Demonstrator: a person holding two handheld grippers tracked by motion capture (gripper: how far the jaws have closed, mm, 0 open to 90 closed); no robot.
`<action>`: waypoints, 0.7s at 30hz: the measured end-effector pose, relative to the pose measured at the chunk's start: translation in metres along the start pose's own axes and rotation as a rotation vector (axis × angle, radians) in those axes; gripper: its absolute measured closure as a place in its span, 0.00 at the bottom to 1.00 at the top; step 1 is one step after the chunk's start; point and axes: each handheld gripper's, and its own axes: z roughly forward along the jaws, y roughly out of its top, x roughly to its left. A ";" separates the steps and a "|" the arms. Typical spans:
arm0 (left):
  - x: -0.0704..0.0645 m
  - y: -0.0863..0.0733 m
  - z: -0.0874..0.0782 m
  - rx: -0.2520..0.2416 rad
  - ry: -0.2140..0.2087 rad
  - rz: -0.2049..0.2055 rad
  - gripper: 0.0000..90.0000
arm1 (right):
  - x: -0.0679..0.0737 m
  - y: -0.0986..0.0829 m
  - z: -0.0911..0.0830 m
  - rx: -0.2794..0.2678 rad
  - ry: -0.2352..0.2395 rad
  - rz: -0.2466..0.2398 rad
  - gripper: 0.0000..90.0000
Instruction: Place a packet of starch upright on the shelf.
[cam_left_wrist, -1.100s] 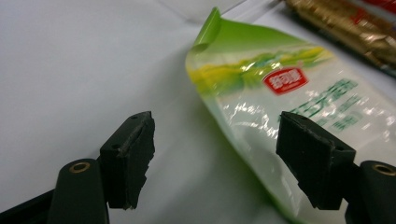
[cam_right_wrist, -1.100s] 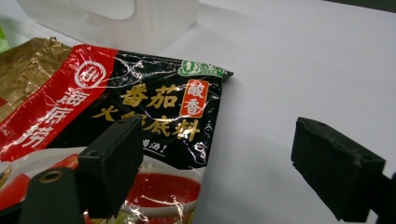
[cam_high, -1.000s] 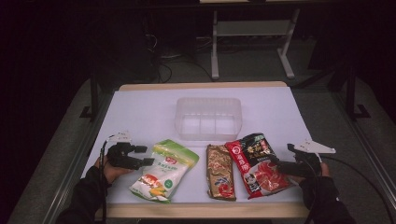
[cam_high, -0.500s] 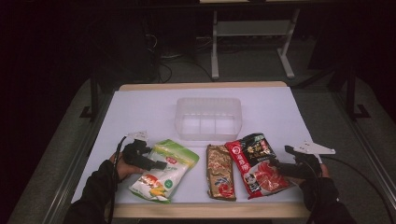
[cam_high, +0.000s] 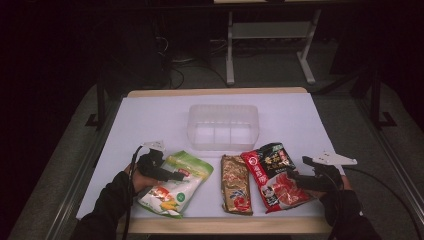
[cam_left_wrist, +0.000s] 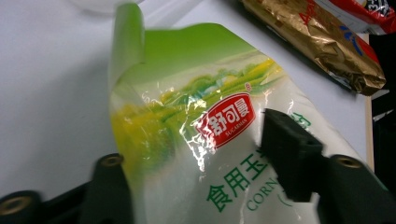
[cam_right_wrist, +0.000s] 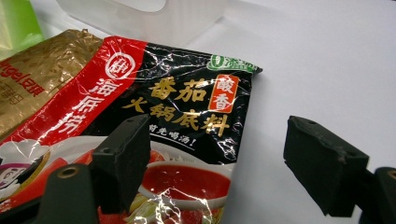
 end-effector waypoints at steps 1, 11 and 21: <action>-0.001 0.000 0.000 -0.001 0.002 0.000 0.53 | 0.000 0.000 -0.001 -0.003 -0.002 0.003 0.26; -0.005 -0.001 -0.003 -0.027 0.022 0.063 0.90 | -0.003 -0.002 0.000 0.011 -0.004 0.002 0.27; -0.025 -0.005 -0.027 -0.135 0.104 0.114 0.99 | -0.003 -0.002 -0.002 0.008 -0.007 -0.012 0.27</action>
